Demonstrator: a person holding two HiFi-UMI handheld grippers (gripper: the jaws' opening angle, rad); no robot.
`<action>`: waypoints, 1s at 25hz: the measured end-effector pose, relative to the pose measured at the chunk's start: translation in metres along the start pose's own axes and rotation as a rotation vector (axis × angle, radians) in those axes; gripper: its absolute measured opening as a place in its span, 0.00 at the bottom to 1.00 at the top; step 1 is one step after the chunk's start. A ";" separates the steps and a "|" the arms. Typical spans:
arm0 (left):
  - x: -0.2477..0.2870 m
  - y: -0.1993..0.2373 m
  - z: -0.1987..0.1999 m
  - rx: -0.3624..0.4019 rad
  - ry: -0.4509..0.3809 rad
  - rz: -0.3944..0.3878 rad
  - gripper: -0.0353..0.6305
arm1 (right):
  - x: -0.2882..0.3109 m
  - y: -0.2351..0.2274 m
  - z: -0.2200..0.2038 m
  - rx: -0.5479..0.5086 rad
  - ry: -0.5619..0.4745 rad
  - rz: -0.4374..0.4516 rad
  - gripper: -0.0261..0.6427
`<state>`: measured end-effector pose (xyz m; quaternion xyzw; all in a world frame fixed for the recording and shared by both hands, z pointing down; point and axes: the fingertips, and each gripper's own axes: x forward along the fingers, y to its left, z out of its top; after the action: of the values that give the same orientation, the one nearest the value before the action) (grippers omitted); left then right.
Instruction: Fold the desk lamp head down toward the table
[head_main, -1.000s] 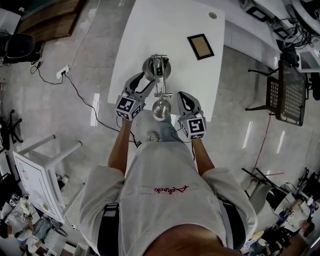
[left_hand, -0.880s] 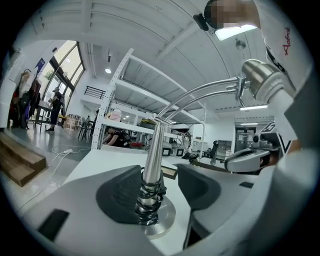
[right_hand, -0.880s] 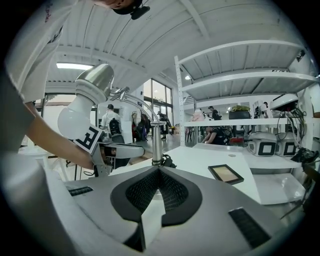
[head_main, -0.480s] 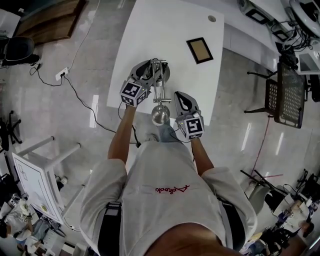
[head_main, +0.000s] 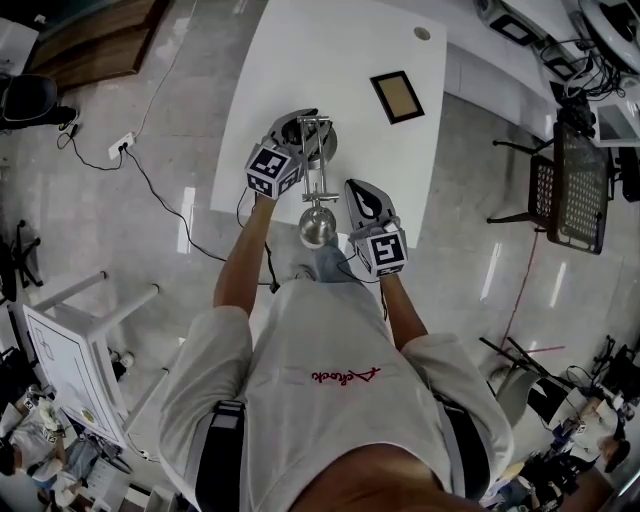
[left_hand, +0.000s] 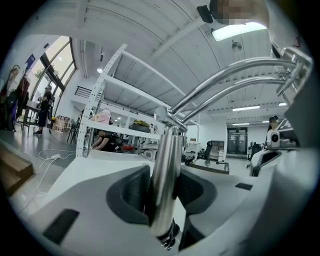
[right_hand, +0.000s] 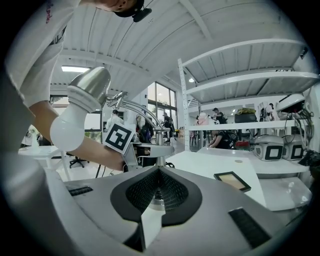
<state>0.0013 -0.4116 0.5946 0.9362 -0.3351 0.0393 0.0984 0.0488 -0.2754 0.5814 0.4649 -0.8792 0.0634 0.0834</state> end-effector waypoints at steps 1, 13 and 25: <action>0.000 0.000 0.001 0.006 -0.003 0.000 0.29 | 0.001 0.000 0.002 -0.004 -0.005 0.006 0.03; 0.002 -0.003 0.004 0.025 0.001 -0.029 0.28 | 0.013 0.016 0.051 -0.247 -0.074 0.127 0.03; 0.003 -0.004 0.003 0.027 0.022 -0.058 0.28 | 0.011 0.043 0.082 -0.952 -0.136 0.187 0.03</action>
<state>0.0058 -0.4110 0.5916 0.9462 -0.3063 0.0513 0.0903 -0.0003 -0.2760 0.5024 0.2971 -0.8521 -0.3687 0.2231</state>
